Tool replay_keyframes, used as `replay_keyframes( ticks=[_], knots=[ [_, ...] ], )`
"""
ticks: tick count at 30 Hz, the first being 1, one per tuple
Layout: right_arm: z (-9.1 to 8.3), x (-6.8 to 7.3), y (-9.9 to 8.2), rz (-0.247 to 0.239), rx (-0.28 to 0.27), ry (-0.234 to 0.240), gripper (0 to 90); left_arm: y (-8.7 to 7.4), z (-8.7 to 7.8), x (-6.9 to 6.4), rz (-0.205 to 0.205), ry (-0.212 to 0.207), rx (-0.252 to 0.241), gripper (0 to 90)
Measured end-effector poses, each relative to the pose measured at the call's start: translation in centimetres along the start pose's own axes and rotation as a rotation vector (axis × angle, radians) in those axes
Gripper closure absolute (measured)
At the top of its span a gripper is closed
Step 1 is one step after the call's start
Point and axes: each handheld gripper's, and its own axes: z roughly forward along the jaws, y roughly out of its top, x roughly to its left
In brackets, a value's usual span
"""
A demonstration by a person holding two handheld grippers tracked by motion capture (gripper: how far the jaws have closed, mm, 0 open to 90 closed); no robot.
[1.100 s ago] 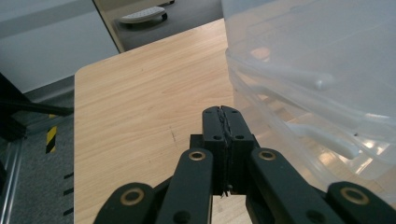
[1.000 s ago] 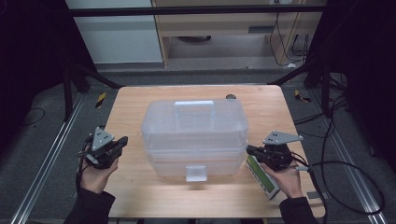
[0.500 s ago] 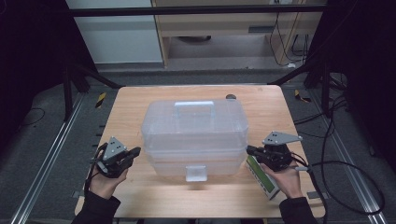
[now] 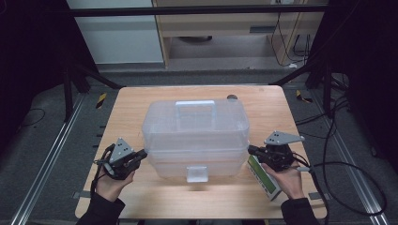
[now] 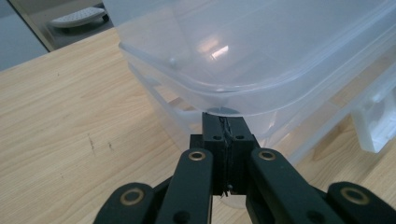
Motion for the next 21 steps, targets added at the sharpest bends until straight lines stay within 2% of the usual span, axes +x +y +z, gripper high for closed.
replay_keyframes(
  ticks=[21],
  knots=[
    [-0.3,-0.4,1.0,0.015,-0.079,-0.014,90.0,1.5,-0.1,0.4,-0.029,0.032,-0.052,88.8]
  ],
)
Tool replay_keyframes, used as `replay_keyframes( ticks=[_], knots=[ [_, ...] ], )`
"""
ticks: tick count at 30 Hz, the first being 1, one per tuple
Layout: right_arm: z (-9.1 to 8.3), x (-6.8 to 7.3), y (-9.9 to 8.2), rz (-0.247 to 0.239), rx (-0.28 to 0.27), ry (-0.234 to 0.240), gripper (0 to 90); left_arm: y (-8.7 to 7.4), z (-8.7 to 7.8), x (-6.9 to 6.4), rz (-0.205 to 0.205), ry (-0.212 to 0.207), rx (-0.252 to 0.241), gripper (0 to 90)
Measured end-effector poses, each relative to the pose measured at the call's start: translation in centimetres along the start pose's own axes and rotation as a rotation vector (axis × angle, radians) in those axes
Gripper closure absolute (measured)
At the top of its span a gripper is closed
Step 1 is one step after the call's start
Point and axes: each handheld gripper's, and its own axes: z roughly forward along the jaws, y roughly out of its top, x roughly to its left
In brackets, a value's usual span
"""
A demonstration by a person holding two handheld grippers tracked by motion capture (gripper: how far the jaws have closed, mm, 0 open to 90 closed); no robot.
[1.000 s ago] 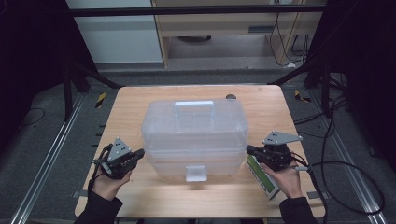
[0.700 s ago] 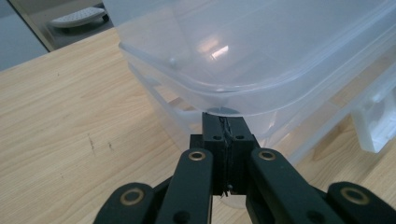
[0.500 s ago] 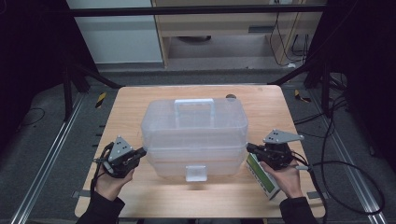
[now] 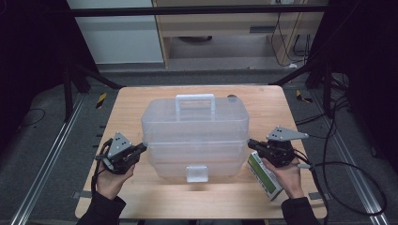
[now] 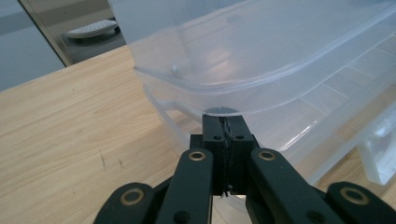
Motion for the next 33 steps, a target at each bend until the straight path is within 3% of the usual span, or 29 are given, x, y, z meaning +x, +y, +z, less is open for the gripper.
replay_keyframes(
  ticks=[33],
  knots=[
    [0.6,-0.4,1.6,0.000,-0.051,-0.003,90.0,1.5,0.9,1.0,-0.011,0.024,-0.049,89.1]
  ],
)
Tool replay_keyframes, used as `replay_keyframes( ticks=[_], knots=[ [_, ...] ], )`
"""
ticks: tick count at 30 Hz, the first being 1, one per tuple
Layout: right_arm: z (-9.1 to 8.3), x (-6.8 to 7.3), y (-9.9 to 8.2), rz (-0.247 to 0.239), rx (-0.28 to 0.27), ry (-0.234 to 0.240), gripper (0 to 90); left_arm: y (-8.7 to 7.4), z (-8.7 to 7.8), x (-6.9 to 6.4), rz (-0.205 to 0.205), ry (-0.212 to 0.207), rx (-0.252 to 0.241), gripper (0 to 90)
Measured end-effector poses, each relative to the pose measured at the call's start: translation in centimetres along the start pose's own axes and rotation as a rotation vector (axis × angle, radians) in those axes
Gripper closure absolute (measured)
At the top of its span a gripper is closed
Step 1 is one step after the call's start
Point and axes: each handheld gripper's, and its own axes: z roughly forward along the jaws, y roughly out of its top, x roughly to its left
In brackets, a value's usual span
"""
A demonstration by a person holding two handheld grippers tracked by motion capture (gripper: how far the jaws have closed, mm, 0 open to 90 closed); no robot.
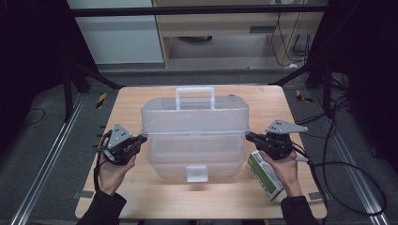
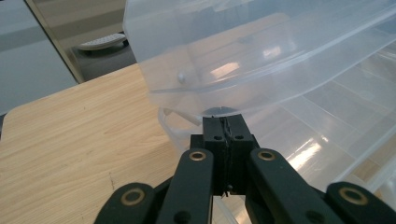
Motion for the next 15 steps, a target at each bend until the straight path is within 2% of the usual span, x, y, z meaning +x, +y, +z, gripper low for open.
replay_keyframes(
  ticks=[10,15],
  knots=[
    [0.1,0.1,0.2,-0.004,-0.003,-0.002,90.0,0.0,0.0,-0.1,0.009,0.006,-0.003,87.9],
    [0.2,0.2,0.1,-0.008,-0.002,0.008,90.0,-1.1,0.1,0.0,0.010,0.059,0.023,82.7]
  ],
)
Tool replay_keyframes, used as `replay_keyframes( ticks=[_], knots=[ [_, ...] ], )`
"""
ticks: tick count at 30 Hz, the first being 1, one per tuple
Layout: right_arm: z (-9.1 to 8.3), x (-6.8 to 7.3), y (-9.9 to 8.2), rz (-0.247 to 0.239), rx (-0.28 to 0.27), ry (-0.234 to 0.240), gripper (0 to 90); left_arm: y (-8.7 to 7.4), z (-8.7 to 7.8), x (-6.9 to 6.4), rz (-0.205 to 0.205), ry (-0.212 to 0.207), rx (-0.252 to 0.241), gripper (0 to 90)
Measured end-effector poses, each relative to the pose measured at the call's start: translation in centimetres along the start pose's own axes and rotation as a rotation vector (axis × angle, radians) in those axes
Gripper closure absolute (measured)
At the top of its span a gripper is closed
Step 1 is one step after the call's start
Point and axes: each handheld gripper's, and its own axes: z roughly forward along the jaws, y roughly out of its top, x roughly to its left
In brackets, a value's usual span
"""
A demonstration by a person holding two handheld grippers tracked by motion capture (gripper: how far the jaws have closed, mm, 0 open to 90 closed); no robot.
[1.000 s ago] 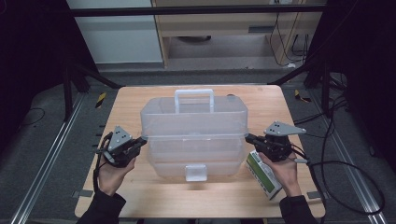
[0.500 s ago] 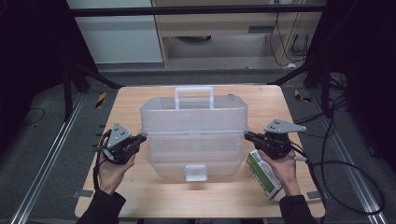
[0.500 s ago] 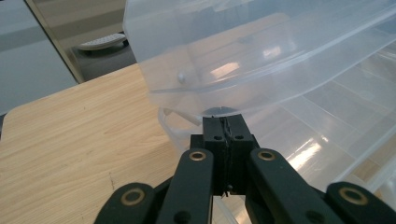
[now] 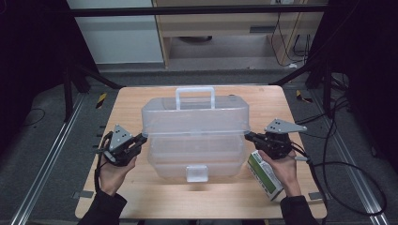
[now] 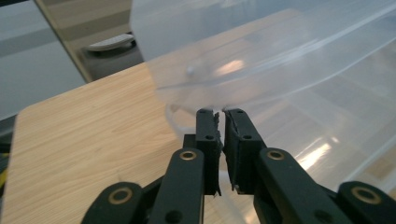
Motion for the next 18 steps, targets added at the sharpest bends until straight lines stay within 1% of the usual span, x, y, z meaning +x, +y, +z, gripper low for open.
replay_keyframes(
  ticks=[2,3,4,6,8,9,11,18],
  knots=[
    [0.0,0.0,0.0,-0.002,0.002,0.000,90.0,-0.4,0.0,0.2,-0.001,0.013,0.006,79.6],
    [0.0,0.0,0.0,-0.003,0.002,0.000,90.0,-0.4,0.0,0.2,-0.001,0.013,0.006,77.6],
    [0.0,0.0,0.0,-0.003,0.002,0.000,90.0,-0.6,0.1,0.4,-0.008,0.022,-0.001,75.2],
    [0.0,0.0,0.0,-0.004,0.003,0.001,90.0,-0.4,0.0,0.5,-0.003,0.029,-0.015,72.4],
    [0.0,0.0,0.0,-0.004,0.003,0.001,90.0,-0.2,0.1,0.4,0.008,0.033,-0.025,67.4],
    [0.0,0.0,0.0,-0.004,0.004,0.002,90.0,-0.1,0.1,0.4,0.008,0.028,-0.029,65.7],
    [0.0,0.0,0.0,-0.004,0.005,0.002,90.0,0.1,0.2,0.3,0.002,0.022,-0.038,64.3],
    [0.0,0.0,0.1,-0.006,0.005,0.001,90.0,0.6,0.4,0.2,0.022,0.010,-0.056,61.3]
  ],
)
